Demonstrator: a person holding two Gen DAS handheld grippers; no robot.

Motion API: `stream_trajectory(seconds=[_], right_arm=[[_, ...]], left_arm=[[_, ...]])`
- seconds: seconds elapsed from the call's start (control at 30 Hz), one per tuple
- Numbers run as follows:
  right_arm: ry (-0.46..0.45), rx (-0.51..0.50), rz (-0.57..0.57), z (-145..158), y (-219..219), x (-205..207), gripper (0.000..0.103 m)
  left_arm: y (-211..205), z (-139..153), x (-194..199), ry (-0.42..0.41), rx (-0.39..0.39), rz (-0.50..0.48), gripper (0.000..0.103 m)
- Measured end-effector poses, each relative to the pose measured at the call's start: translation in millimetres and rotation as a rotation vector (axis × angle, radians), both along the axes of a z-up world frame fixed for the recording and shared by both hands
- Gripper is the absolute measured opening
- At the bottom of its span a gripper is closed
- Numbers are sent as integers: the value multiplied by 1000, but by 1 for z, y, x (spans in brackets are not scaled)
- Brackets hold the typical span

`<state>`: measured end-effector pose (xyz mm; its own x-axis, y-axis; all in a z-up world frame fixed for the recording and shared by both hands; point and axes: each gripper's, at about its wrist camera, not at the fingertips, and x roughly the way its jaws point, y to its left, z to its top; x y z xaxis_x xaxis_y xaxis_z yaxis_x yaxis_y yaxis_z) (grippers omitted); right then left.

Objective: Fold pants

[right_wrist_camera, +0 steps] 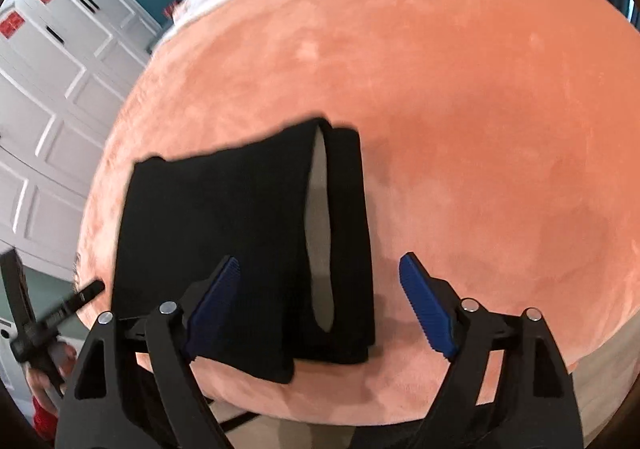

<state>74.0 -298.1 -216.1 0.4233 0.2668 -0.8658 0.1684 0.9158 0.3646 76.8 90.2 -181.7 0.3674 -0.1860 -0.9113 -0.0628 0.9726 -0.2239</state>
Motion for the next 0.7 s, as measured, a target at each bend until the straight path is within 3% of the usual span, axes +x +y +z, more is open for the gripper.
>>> stream_trajectory(seconds=[0.1,0.17,0.2,0.23,0.27,0.3,0.4,0.47,0.53,0.6,0.63,0.67,0.7], right_arm=[[54,70,23,-28,17,15,86],[56,98,-13,-39,27,14,78],[47,123,-9,-37,29,15,70],[46,143,-6,-33,29,15,51],[44,155,-10,-26,30,16,46],[23,155,0,-12,33,17,43],[-58,208,49,25,46,14,39],[-115,252,103,54,60,9,39],[-112,256,139,58,68,5,40],[-59,185,166,33,77,4,48],[8,82,178,4,84,3,55],[76,10,163,-16,85,2,57],[96,20,107,-27,78,-6,62]], left_arm=[[-9,-19,10,36,-61,-19,87],[-19,-41,18,97,-134,-64,87],[-21,-47,21,108,-132,-57,83],[-21,-43,22,92,-143,-58,72],[-22,-35,23,80,-188,-82,46],[-20,-24,22,63,-182,-73,38],[-9,15,6,-17,-196,-84,29],[1,38,-10,-68,-128,-76,29],[15,46,-26,-80,-68,-55,36],[22,21,-34,-13,-4,-39,51],[19,8,-37,21,72,-33,51],[17,3,-40,36,147,-31,44],[13,8,-48,1,227,-34,44]])
